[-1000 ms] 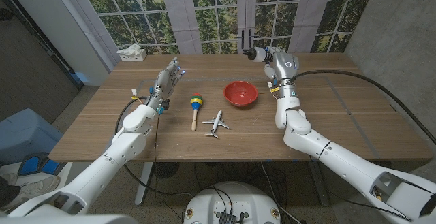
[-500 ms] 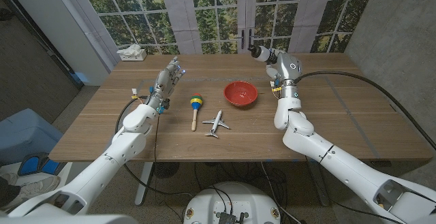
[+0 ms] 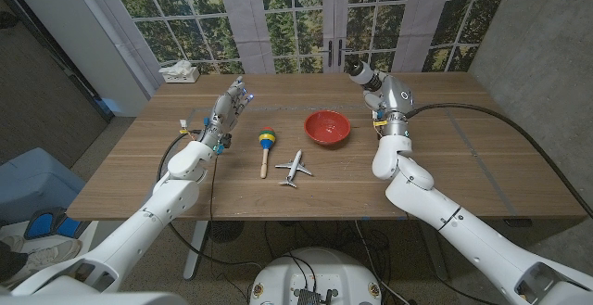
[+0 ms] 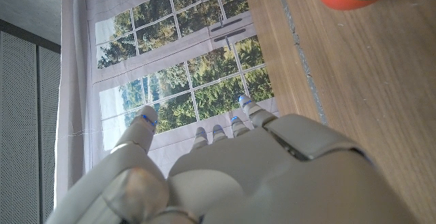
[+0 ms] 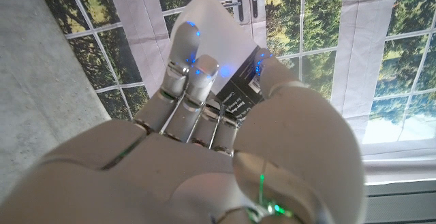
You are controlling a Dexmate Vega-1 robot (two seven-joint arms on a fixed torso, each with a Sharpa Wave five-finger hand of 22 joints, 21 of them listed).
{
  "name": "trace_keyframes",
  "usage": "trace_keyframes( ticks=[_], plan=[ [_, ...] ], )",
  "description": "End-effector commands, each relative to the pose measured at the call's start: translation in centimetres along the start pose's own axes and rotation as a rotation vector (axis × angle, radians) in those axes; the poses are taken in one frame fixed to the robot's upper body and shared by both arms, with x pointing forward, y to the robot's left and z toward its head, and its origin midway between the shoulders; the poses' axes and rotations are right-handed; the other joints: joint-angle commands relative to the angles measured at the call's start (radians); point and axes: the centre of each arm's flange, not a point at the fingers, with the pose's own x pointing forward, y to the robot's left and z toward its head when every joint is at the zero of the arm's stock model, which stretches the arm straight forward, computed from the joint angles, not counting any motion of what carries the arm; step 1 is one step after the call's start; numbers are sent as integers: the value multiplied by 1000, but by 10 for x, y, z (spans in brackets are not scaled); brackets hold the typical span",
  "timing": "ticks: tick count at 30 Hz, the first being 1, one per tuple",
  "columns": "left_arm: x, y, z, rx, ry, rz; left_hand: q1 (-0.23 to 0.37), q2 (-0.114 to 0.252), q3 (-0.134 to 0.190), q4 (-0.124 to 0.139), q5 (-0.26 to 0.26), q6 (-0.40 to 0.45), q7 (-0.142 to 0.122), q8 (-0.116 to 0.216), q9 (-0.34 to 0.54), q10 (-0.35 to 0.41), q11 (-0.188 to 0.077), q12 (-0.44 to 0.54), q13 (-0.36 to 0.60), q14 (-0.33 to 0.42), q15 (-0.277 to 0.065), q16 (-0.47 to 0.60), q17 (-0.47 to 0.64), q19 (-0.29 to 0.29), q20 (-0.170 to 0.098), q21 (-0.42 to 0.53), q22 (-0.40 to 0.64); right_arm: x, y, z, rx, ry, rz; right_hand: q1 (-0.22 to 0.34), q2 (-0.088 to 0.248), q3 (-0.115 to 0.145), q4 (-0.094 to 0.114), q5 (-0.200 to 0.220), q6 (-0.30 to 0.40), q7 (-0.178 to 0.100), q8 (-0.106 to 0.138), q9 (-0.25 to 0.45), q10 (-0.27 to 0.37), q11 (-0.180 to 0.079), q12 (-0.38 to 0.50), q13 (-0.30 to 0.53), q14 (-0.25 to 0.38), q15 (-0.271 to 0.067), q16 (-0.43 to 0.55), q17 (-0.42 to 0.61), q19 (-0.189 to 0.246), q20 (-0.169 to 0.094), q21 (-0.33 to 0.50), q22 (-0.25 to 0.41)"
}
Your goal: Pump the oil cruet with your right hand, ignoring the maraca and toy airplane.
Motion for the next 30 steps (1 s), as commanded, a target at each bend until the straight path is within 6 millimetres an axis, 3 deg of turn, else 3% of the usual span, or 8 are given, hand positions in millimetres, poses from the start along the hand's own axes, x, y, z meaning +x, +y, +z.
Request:
trace_keyframes(
  ticks=[1, 30],
  plan=[
    [1, -3, 3, 2, -6, -18, 3, 34, 2, -4, -4, 0, -14, 2, 5, -38, 4, 4, 3, -65, -83, 2, 2, 5, -39, -5, 3, -19, -13, -9, 122, 73, -15, -6, 3, 4, -4, 2, 13, 1, 5, 2, 14, 1, 7, 2, 15, -40, 0, 3, 11, -101, -2, 2],
    [-13, -16, 6, 4, -8, -25, 0, 33, -3, -6, -4, 7, -11, 3, 5, -36, 4, 3, 3, -65, -84, 1, 3, 6, -39, -5, 3, -55, -30, -34, 344, 142, 103, -13, 3, 5, -10, 4, 3, 9, -2, 1, 7, 6, 0, -6, 23, -40, -11, 5, 12, -104, -10, 1]
  ],
)
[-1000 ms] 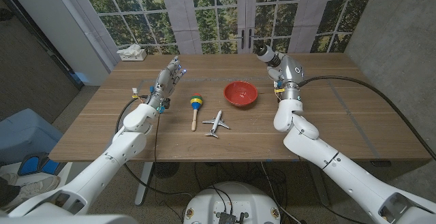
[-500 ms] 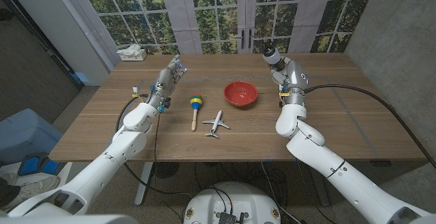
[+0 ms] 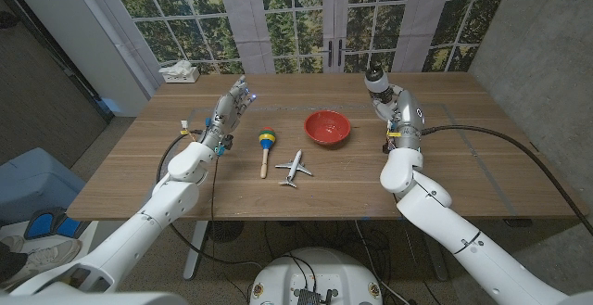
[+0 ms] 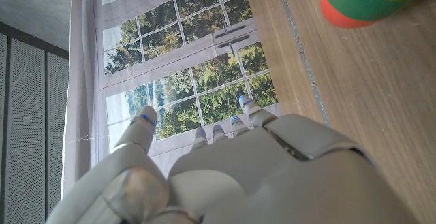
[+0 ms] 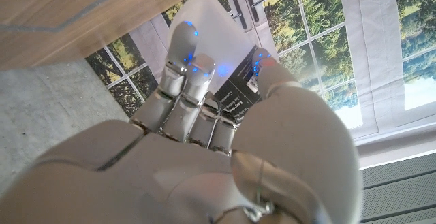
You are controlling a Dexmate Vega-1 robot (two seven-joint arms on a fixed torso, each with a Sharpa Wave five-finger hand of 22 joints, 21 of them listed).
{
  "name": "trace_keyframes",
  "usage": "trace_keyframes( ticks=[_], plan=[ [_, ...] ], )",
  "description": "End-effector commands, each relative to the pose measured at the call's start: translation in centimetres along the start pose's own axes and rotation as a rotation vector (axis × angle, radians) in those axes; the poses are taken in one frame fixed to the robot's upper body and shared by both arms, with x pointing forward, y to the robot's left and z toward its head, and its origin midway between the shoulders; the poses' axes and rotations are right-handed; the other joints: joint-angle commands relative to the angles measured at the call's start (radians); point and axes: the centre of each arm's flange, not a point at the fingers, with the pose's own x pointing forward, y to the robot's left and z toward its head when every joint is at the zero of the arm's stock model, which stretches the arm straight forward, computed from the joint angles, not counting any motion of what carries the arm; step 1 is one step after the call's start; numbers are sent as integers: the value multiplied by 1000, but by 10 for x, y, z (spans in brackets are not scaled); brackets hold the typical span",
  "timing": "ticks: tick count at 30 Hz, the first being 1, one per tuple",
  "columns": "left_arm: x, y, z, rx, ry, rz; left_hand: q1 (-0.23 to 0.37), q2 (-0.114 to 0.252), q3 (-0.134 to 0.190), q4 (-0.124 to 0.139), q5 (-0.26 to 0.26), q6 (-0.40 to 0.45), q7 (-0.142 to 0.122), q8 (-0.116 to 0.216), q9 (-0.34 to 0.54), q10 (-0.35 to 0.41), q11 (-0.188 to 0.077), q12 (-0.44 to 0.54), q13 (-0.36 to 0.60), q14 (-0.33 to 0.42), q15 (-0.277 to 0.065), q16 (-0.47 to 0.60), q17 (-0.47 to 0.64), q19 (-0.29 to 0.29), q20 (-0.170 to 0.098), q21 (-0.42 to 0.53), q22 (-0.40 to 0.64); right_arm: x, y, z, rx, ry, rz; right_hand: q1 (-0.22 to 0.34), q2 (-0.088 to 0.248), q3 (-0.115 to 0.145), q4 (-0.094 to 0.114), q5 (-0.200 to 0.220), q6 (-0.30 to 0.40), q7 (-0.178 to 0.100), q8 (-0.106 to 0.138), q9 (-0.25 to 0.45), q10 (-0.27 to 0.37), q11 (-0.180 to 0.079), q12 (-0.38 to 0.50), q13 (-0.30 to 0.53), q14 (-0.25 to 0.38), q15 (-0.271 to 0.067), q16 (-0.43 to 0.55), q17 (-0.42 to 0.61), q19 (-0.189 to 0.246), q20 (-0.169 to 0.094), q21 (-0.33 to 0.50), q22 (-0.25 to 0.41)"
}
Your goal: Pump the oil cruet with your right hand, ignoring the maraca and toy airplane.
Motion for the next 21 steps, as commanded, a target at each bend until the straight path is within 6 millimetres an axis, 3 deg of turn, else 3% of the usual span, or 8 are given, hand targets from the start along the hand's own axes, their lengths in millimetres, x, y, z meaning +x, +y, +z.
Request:
trace_keyframes(
  ticks=[1, 21],
  plan=[
    [-5, -6, 2, 4, 0, -3, 0, 33, -1, 0, -4, 5, -2, 3, 5, -35, 2, 4, 3, -64, -85, 1, 3, 6, -39, -5, 3, -13, -11, -11, 74, 3, 67, -9, 1, 3, -5, 5, -3, 2, -2, 4, -5, -1, 0, 3, 8, -33, -4, 5, 4, -97, -3, 1],
    [-2, -18, 4, 8, 7, -16, -1, 33, -3, -2, -4, 8, -2, 3, 5, -32, 2, 4, 3, -62, -84, 2, 3, 7, -38, -4, 3, -35, -29, -39, 124, -31, 157, -14, 4, 3, -7, 5, 10, 10, 2, 4, 7, 9, 3, -2, 9, -33, -14, 6, 1, -96, -9, 3]
  ],
)
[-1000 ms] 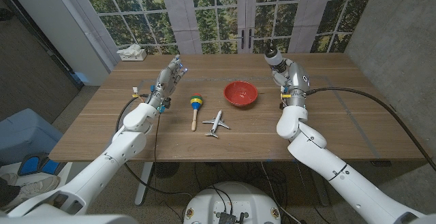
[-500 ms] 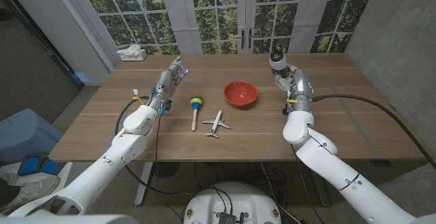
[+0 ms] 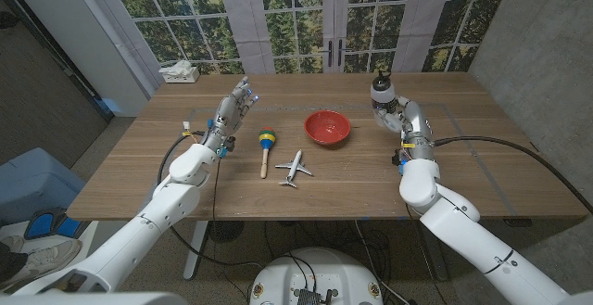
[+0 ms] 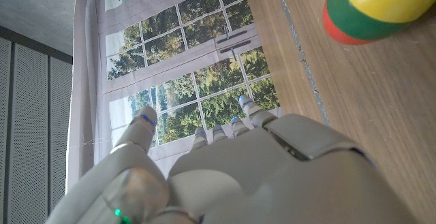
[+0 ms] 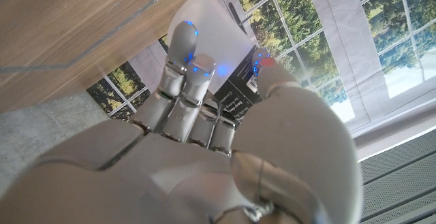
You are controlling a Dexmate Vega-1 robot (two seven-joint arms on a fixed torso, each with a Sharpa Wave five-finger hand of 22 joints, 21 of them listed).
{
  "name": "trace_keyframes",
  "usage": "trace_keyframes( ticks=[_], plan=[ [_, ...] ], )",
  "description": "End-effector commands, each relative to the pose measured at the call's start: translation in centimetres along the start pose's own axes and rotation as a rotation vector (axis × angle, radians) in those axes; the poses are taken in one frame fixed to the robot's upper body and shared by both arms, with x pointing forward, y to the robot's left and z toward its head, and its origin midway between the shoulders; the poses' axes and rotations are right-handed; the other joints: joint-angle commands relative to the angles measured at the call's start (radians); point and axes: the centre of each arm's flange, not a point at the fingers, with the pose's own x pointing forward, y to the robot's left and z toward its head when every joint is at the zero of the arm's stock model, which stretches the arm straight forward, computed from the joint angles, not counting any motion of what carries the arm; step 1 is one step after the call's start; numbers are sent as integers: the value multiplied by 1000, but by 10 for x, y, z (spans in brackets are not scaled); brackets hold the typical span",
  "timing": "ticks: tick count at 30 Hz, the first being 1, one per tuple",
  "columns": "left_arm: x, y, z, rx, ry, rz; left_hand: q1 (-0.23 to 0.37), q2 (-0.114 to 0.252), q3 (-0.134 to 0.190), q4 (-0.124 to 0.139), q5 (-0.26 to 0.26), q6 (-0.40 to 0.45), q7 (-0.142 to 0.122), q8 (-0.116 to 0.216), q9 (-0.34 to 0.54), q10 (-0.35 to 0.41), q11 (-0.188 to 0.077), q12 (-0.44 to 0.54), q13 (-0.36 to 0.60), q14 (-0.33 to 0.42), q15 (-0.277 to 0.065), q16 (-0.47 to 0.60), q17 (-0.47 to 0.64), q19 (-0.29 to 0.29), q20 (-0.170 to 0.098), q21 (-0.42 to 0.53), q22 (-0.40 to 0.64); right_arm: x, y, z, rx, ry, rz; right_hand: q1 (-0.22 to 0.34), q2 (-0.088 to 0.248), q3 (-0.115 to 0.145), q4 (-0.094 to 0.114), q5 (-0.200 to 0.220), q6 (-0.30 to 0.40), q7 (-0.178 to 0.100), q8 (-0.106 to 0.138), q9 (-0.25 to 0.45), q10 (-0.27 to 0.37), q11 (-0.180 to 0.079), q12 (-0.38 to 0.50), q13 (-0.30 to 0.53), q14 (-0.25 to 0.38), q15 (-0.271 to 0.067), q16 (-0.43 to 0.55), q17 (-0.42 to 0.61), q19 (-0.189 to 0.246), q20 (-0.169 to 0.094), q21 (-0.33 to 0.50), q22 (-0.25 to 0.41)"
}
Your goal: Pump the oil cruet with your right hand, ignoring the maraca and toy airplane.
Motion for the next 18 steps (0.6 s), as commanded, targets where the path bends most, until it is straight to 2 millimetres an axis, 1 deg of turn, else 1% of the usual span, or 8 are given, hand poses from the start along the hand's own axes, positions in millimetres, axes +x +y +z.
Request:
trace_keyframes(
  ticks=[1, 10, 13, 18],
  plan=[
    [1, -8, 0, 2, 7, -8, -2, 33, -3, -3, 0, 9, -2, 3, 5, -32, 1, 4, 3, -62, -84, 2, 2, 7, -38, -4, 3, -17, -11, -17, 26, -17, 59, -14, 3, 0, -2, 5, 7, 7, 6, 6, 9, 8, 4, 3, 9, -33, -2, 1, 1, -96, -1, 2],
    [0, -12, 1, 5, 9, -11, -2, 33, -4, -3, 0, 9, -1, 3, 5, -31, 2, 4, 3, -61, -84, 2, 2, 7, -38, -4, 3, -29, -13, -30, 66, -3, 67, -22, 3, -3, 1, 5, 9, 13, 6, 6, 12, 11, 5, 1, 10, -33, -6, 1, 2, -95, -3, 3],
    [-1, -13, 1, 4, 11, -9, -2, 33, -4, -4, 0, 10, -1, 3, 5, -30, 2, 4, 3, -61, -84, 1, 2, 7, -38, -4, 3, -33, -13, -34, 74, 10, 69, -27, 5, -4, 3, 5, 16, 17, 8, 7, 19, 17, 6, 0, 12, -33, -7, 2, 5, -95, -2, 3],
    [-2, -15, 2, 8, 11, -10, -2, 33, -4, -4, 0, 10, -1, 3, 5, -30, 3, 4, 3, -60, -84, 1, 2, 8, -37, -4, 3, -39, -14, -37, 86, 18, 71, -31, 8, -4, 5, 5, 18, 19, 9, 7, 22, 18, 7, -1, 13, -33, -8, 2, 8, -95, -2, 3]
  ],
)
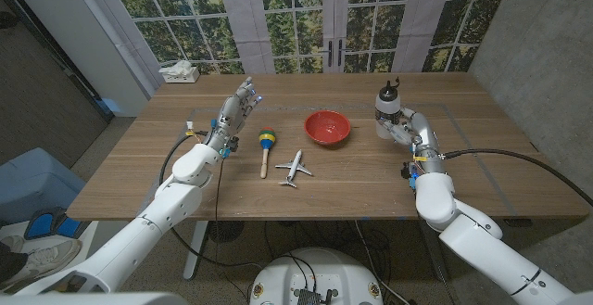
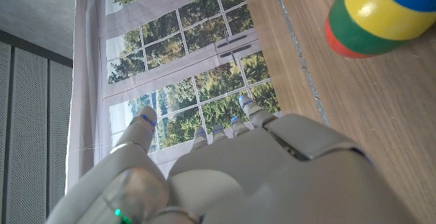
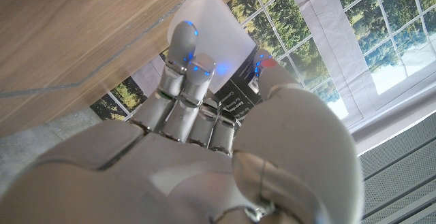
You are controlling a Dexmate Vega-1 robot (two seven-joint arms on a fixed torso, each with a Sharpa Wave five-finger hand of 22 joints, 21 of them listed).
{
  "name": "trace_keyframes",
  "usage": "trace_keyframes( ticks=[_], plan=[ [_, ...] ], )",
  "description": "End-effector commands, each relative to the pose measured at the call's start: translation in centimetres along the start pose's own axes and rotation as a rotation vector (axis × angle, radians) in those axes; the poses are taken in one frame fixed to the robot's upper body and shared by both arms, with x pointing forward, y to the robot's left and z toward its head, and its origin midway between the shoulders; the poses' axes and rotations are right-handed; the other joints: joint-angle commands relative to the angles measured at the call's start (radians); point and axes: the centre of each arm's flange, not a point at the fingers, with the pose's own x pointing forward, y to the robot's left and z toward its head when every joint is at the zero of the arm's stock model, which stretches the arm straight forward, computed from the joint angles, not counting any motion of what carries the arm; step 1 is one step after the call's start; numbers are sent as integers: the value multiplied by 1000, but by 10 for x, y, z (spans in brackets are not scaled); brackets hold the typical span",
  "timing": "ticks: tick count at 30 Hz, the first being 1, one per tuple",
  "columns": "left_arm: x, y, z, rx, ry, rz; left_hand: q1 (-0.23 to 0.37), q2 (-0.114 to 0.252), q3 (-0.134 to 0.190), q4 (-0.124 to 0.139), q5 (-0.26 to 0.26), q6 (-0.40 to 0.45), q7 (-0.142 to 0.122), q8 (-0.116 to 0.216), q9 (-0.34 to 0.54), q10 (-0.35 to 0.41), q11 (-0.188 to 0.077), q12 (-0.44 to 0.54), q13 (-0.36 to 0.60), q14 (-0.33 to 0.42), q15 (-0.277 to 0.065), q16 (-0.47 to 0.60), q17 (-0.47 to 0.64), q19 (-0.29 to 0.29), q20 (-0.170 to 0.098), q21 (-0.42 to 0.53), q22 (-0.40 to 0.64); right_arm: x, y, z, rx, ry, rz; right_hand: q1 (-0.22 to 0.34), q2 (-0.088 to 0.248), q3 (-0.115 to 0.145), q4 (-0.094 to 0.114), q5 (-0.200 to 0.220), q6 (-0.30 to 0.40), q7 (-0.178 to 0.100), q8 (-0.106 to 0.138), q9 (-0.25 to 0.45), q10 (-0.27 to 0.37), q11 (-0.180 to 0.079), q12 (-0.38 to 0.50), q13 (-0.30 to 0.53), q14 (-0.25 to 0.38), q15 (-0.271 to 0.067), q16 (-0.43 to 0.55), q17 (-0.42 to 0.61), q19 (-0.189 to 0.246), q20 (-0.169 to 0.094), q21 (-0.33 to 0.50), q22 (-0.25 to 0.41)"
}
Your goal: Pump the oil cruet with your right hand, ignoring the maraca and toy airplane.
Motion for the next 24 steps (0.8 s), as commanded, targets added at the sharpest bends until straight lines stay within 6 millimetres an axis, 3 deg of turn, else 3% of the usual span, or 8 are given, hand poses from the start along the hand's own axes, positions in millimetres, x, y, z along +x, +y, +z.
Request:
trace_keyframes(
  ticks=[1, 24],
  plan=[
    [-2, -5, 1, 4, 3, -1, -2, 33, -1, -1, 0, 7, -5, 3, 5, -30, 4, 4, 3, -60, -84, 1, 2, 8, -37, -4, 3, -16, -4, -15, 28, 17, 7, -9, 4, 0, 3, 5, 4, 5, 4, 1, 10, 6, 7, -1, 14, -33, -4, 2, 8, -96, -2, 3],
    [-12, -9, 9, 14, -8, 3, -1, 34, -1, -3, 0, 7, -5, 2, 6, -29, 3, 4, 3, -60, -84, 1, 2, 8, -37, -4, 3, -34, 13, -47, 136, 59, 6, -15, 12, 2, 2, 6, 7, 5, 3, 1, 9, 5, 5, -2, 15, -34, -10, 4, 9, -97, -8, 2]
  ],
)
